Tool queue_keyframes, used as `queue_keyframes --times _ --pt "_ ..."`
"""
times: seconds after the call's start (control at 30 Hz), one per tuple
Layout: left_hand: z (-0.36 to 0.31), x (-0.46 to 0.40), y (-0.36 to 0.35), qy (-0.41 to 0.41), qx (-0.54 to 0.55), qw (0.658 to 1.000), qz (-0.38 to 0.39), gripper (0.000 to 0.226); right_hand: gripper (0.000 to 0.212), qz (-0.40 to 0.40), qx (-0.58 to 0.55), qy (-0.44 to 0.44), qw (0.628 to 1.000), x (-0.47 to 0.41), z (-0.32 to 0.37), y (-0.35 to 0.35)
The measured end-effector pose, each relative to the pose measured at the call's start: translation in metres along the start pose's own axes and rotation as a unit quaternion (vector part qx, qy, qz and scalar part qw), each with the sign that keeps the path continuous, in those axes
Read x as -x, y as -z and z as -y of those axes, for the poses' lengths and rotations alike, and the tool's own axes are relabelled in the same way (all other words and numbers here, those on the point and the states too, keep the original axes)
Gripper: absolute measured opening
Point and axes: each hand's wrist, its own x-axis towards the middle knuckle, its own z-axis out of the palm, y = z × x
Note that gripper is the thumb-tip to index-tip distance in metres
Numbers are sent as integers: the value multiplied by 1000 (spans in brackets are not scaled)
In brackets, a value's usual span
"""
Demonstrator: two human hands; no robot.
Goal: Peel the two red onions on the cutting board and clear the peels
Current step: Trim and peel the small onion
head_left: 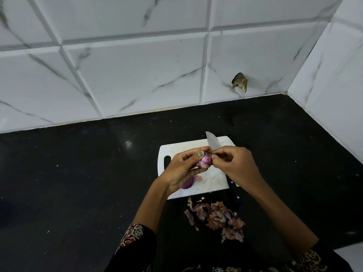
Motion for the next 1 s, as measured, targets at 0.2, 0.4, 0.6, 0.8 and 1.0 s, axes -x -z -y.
queue_keyframes --times 0.2,0.4,0.6,0.8,1.0 --pt "-2 -2 -3 -3 1 1000 -28 23 18 -32 -16 12 999 4 0 -8" --pt "-1 -1 -3 8 27 999 -35 23 7 -82 -79 -40 993 4 -6 -8" --pt "-3 -1 -4 30 107 993 -44 27 5 -78 -19 -104 991 2 -28 -5" --pt "0 -4 -2 23 59 996 -68 28 11 -64 -175 -138 973 0 -7 -9" --pt "0 -2 -5 4 0 999 -53 23 12 -26 -151 -113 982 0 5 -11"
